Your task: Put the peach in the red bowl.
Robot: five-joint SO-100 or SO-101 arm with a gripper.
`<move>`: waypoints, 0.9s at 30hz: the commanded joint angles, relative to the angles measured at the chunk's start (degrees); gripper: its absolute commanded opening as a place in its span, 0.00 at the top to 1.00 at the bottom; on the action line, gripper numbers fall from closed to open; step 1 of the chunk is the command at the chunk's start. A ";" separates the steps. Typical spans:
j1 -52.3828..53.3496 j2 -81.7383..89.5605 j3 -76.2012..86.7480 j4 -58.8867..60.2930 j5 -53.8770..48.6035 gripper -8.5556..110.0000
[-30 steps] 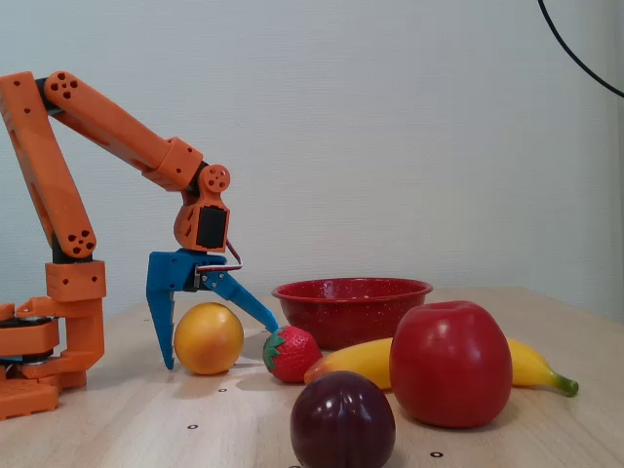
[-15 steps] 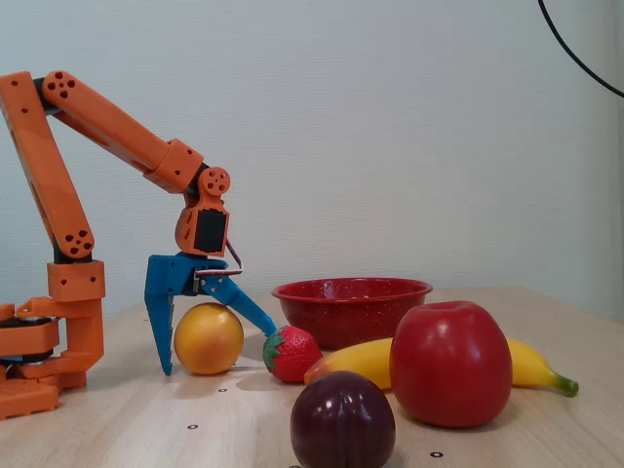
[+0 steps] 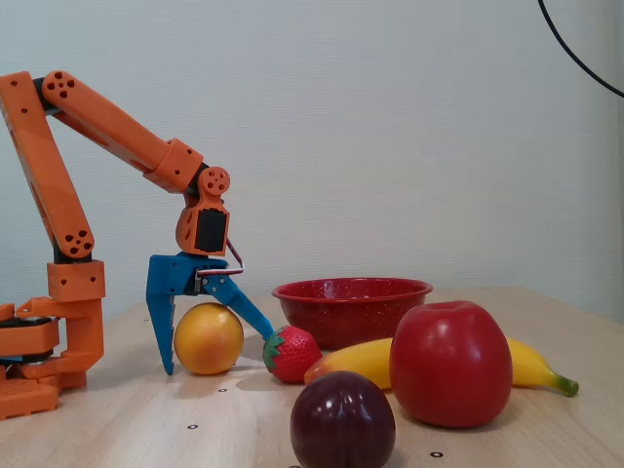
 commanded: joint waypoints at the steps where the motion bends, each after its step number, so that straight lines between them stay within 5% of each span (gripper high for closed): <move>1: -0.62 1.32 -0.97 -1.85 1.32 0.51; 27: -1.76 1.14 -0.79 -1.58 0.79 0.67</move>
